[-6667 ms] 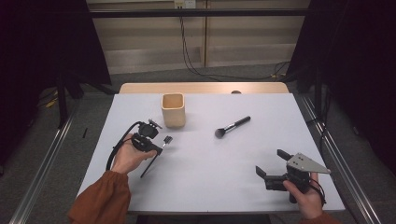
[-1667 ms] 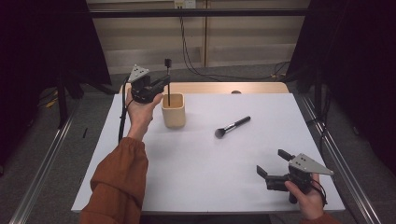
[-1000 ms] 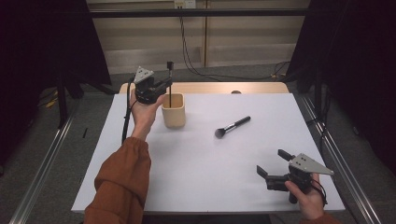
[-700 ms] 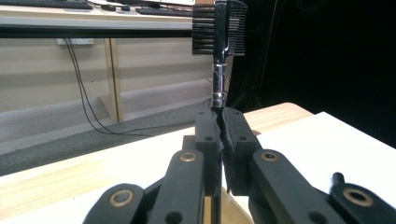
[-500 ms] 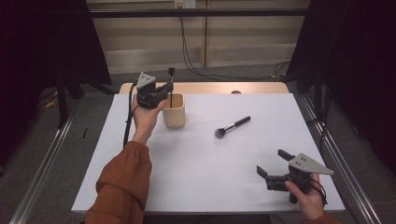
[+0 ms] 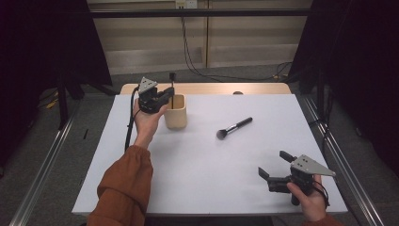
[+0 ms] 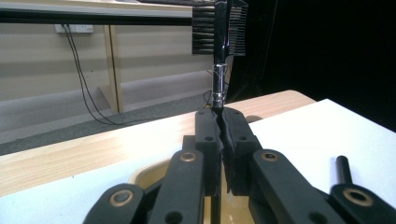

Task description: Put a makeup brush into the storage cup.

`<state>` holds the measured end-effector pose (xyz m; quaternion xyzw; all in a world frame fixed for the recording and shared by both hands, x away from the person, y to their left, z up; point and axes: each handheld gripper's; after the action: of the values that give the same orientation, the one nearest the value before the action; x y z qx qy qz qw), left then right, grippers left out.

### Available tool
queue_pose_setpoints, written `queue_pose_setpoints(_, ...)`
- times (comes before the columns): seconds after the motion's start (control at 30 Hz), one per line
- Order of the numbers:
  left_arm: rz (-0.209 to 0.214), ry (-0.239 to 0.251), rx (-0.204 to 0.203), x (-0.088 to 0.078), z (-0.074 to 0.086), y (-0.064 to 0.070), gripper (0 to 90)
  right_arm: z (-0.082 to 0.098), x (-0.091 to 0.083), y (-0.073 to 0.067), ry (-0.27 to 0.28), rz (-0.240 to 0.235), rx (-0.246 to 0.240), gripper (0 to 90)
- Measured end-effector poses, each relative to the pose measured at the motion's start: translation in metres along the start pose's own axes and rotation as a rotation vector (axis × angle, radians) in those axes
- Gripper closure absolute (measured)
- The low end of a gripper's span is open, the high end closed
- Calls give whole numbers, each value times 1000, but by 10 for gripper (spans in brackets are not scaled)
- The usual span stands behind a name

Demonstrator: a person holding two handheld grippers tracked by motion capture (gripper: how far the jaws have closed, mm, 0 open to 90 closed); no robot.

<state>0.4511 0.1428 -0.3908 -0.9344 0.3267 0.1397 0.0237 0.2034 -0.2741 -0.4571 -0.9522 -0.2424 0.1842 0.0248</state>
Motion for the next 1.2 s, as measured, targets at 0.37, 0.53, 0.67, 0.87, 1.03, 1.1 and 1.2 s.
queue_pose_setpoints(0.37, -7, -17, -13, 0, 12, -1, 861, 0, 0, 0, 0, -1, -1, 0)
queue_pose_setpoints(0.53, -7, -31, -5, 2, 15, -1, 860, 0, 0, 0, 0, -2, 0, 0)
queue_pose_setpoints(0.67, -11, -43, 2, 3, 19, -1, 859, 0, 0, -1, 0, -2, 0, 0)
queue_pose_setpoints(0.87, -5, -51, 13, 4, 20, -1, 855, 0, 0, 0, 1, -2, 1, 0)
queue_pose_setpoints(1.03, 2, -50, 7, 4, 21, -2, 833, 0, 0, -1, 1, -5, 0, 0)
queue_pose_setpoints(1.1, 9, -54, 9, 3, 21, -2, 824, 0, 0, -1, 1, -4, 1, 0)
queue_pose_setpoints(1.2, 11, -54, 0, 3, 21, -2, 794, 0, 0, 0, 2, -3, 1, 0)
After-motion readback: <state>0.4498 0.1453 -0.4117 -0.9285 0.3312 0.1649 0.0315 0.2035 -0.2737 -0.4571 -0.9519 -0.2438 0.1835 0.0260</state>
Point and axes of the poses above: each handheld gripper's, and its own axes: x roughly forward along the jaws, z roughly out of its underside, y roughly to its right, and after that the axes turned 5 degrees about x, right-handed
